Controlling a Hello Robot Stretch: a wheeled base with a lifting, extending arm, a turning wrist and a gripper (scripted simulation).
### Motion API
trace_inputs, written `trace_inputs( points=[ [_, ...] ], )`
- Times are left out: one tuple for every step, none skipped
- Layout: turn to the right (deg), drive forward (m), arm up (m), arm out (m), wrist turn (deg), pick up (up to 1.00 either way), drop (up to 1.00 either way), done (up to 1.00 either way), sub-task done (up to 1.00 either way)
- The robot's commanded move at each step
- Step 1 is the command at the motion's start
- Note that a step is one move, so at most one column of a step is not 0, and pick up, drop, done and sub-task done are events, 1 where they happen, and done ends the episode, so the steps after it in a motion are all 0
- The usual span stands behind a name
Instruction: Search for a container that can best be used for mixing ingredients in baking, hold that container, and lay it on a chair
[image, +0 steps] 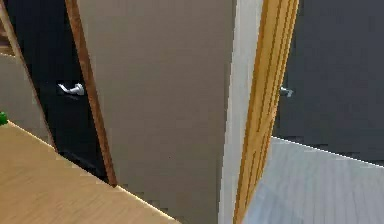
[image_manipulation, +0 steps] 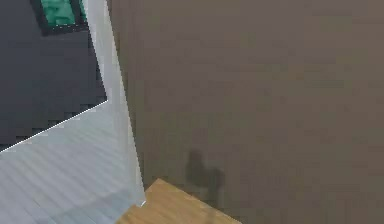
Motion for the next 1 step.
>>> trace_inputs(
  points=[
    [45.0, 0.0, 0.0, 0.0, 0.0, 0.0, 0.0, 0.0, 0.0]
  ],
)
